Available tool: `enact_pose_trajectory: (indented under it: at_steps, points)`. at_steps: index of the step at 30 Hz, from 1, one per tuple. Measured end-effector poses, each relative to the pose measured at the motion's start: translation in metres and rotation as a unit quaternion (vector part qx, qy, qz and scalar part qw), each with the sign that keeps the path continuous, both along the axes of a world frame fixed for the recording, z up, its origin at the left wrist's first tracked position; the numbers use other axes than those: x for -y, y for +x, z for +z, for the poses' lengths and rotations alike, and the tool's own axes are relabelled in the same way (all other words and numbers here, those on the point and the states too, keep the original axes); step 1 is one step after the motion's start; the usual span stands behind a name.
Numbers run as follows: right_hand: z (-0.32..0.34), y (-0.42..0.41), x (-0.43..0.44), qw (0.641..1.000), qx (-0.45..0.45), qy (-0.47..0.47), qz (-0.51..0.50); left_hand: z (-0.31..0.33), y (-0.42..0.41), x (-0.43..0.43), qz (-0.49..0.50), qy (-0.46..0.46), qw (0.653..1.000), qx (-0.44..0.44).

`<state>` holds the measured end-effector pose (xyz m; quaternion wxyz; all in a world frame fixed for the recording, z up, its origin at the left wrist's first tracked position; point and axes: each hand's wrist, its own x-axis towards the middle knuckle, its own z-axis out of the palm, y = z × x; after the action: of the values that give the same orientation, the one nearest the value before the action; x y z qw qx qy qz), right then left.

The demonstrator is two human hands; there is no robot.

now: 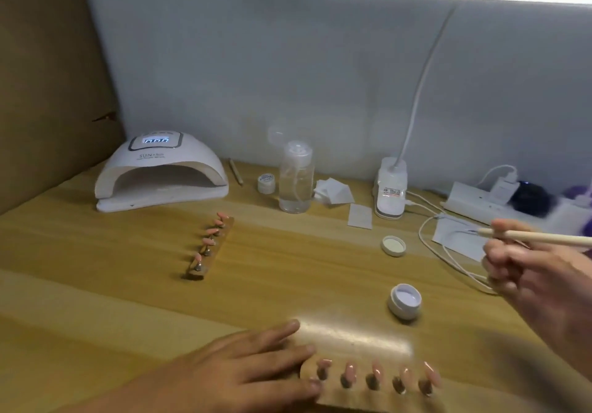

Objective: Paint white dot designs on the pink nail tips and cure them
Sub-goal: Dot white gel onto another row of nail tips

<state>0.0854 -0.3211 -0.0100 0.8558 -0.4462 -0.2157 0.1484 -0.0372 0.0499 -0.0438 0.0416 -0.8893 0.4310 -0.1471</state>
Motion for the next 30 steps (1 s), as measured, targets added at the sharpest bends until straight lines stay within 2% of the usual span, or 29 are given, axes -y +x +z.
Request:
enact_pose_trajectory:
  at_steps: [1, 3, 4, 5, 8, 9, 11, 13, 14, 16, 17, 19, 21, 23, 26, 28, 30]
  points:
    - [0.002, -0.004, -0.003, 0.999, 0.017, -0.026, -0.028, 0.003, 0.011, 0.005, -0.018, 0.019, 0.999, -0.03]
    - [0.013, -0.009, -0.013, 0.973, 0.055, -0.179, -0.137, 0.012, 0.031, 0.018, -0.053, -0.009, 0.989, -0.139]
    - [0.016, -0.013, -0.018, 0.967, 0.057, -0.199, -0.148, 0.016, 0.041, 0.026, -0.06, -0.027, 0.978, -0.196]
    - [0.016, -0.016, -0.024, 0.967, 0.06, -0.198, -0.149, 0.021, 0.049, 0.03, -0.049, -0.04, 0.968, -0.241]
    - [0.016, -0.019, -0.016, 0.98, -0.028, -0.152, -0.122, 0.023, 0.07, 0.041, -0.043, -0.061, 0.971, -0.227]
    - [0.013, -0.019, -0.006, 0.982, -0.062, -0.143, -0.102, 0.022, 0.076, 0.044, -0.04, -0.07, 0.97, -0.23]
    - [0.007, -0.023, 0.014, 0.987, -0.117, -0.108, -0.002, 0.019, 0.082, 0.05, -0.035, -0.095, 0.961, -0.259]
    - [0.004, -0.032, 0.023, 0.978, -0.164, -0.039, 0.124, 0.018, 0.084, 0.05, -0.033, -0.107, 0.953, -0.282]
    - [0.0, -0.035, 0.024, 0.972, -0.189, -0.027, 0.141, 0.018, 0.085, 0.05, -0.031, -0.107, 0.95, -0.293]
    - [-0.004, -0.043, 0.016, 0.969, -0.174, -0.057, 0.168, 0.019, 0.085, 0.05, -0.026, -0.112, 0.944, -0.31]
    - [-0.002, -0.043, 0.012, 0.962, -0.143, -0.092, 0.214, 0.02, 0.083, 0.052, -0.021, -0.119, 0.94, -0.318]
    - [-0.002, -0.041, 0.007, 0.939, -0.075, -0.174, 0.287, 0.021, 0.078, 0.057, -0.014, -0.134, 0.936, -0.324]
    - [0.003, -0.04, 0.008, 0.921, -0.036, -0.24, 0.305, 0.02, 0.071, 0.064, -0.017, -0.142, 0.938, -0.314]
    - [0.014, -0.04, 0.006, 0.926, -0.016, -0.288, 0.243, 0.019, 0.064, 0.072, -0.026, -0.143, 0.943, -0.298]
    - [0.023, -0.033, -0.009, 0.949, -0.011, -0.313, -0.02, 0.02, 0.055, 0.092, -0.018, -0.174, 0.951, -0.257]
    - [0.02, -0.027, -0.023, 0.94, 0.041, -0.293, -0.169, 0.019, 0.052, 0.107, 0.013, -0.224, 0.947, -0.231]
    - [0.015, -0.024, -0.036, 0.912, 0.125, -0.304, -0.244, 0.017, 0.051, 0.118, 0.049, -0.266, 0.935, -0.231]
